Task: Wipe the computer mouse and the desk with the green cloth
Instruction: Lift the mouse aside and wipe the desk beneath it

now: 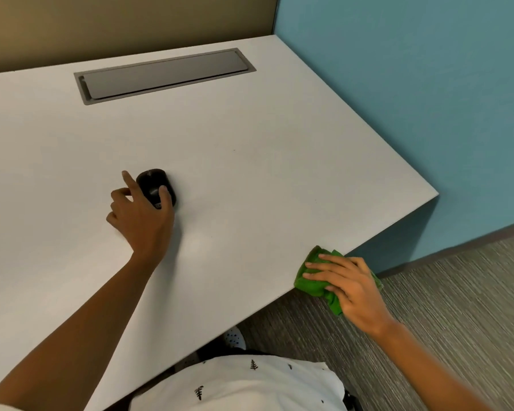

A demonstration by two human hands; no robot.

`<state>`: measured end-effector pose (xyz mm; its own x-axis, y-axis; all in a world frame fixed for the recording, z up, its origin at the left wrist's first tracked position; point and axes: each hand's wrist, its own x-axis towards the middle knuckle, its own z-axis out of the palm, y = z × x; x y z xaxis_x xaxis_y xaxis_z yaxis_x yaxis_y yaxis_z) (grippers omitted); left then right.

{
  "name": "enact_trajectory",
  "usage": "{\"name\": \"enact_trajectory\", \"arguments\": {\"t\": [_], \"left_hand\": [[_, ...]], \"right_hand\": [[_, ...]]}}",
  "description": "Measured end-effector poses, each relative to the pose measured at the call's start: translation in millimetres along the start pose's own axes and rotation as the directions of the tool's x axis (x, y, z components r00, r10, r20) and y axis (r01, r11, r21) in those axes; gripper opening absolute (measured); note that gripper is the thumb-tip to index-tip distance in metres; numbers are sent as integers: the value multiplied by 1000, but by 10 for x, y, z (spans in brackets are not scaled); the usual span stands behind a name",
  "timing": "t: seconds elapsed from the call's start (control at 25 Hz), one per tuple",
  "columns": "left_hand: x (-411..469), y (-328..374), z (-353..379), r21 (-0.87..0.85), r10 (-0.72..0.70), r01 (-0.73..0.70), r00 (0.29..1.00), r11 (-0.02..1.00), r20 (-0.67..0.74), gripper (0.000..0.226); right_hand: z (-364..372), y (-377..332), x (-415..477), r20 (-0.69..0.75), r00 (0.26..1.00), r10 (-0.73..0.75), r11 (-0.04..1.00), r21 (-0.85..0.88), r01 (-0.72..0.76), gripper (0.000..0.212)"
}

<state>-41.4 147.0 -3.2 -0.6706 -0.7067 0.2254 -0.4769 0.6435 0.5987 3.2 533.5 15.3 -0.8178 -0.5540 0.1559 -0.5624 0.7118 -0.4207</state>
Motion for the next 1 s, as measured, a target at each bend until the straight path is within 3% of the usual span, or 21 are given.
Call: {"name": "enact_trajectory", "arguments": {"t": [0.08,0.16,0.28,0.32,0.4,0.48,0.6,0.68,0.76,1.0], "left_hand": [[-30,-60,-19,30,12,-12,1000,999,-13,61],[-66,-144,-61,68,26,-25,1000,997,-6,58],[-144,-286,-122,82,42,-45,998,996,44,60],[-178,-325,-144,86,54,-60,996,994,68,62],[-253,-375,-176,115,90,-102,990,988,112,63],[-295,-399,-186,143,124,-143,983,979,133,62],[-287,-396,-197,158,121,-145,981,977,150,60],[-283,-385,-198,172,118,-145,981,974,157,60],[-285,-389,-191,185,123,-152,979,971,161,59],[-273,-413,-165,197,127,-162,976,967,179,57]], "right_hand": [[-4,-38,18,-116,984,136,987,104,-125,48],[24,-78,176,-257,916,308,938,242,-248,51],[121,-214,692,-262,874,410,867,410,-283,41],[188,-280,892,-220,887,406,862,414,-292,39],[376,-456,1275,-100,943,317,923,259,-283,35],[577,-699,1550,35,993,109,992,56,-111,36],[759,-951,1594,217,955,-200,980,27,199,37],[742,-913,1393,271,909,-316,949,77,307,37],[652,-766,1102,253,916,-310,949,136,284,34],[302,-344,278,-3,998,-59,979,196,59,30]]}}
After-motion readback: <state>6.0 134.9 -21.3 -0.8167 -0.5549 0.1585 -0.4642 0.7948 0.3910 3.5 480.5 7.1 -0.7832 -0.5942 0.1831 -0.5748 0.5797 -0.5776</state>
